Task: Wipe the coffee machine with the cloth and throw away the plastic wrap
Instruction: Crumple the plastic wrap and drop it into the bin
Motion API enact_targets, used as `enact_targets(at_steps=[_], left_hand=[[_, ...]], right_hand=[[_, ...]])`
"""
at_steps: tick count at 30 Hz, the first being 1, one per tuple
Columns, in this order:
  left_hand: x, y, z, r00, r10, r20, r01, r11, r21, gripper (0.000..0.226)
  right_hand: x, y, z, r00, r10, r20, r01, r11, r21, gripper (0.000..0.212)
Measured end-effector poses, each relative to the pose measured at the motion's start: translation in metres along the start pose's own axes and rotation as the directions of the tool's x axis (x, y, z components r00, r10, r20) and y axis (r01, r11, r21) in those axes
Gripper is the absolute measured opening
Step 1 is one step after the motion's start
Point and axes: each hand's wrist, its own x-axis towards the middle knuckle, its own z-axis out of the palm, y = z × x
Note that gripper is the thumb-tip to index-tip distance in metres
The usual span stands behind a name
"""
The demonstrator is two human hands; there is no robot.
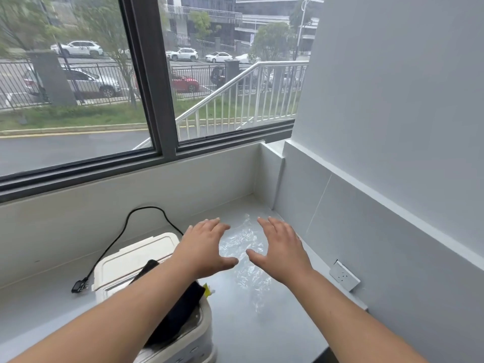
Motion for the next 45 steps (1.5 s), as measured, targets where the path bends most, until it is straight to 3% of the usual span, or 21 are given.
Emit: enact_targets(at_steps=[14,31,40,45], left_hand=[[0.075,0.046,0.048,0.994,-0.027,0.106,0.024,0.999,0.027,0.101],[0.121,0.055,0.100,0.965,-0.140,0.223,0.124,0.989,0.087,0.105],[0.134,0.052,0.124,0.931,-0.208,0.300,0.180,0.977,0.117,0.106],[0.136,0.056,0.132,0.912,-0.234,0.336,0.237,0.971,0.030,0.107]], right_hand=[[0.030,0.090,0.029,0.993,0.060,0.101,-0.062,0.998,0.013,0.097],[0.070,0.119,0.092,0.958,0.017,0.287,-0.017,1.000,-0.003,0.102],[0.077,0.134,0.116,0.921,0.082,0.381,-0.106,0.994,0.041,0.109],[0.079,0.140,0.118,0.894,0.126,0.430,-0.182,0.979,0.092,0.114]])
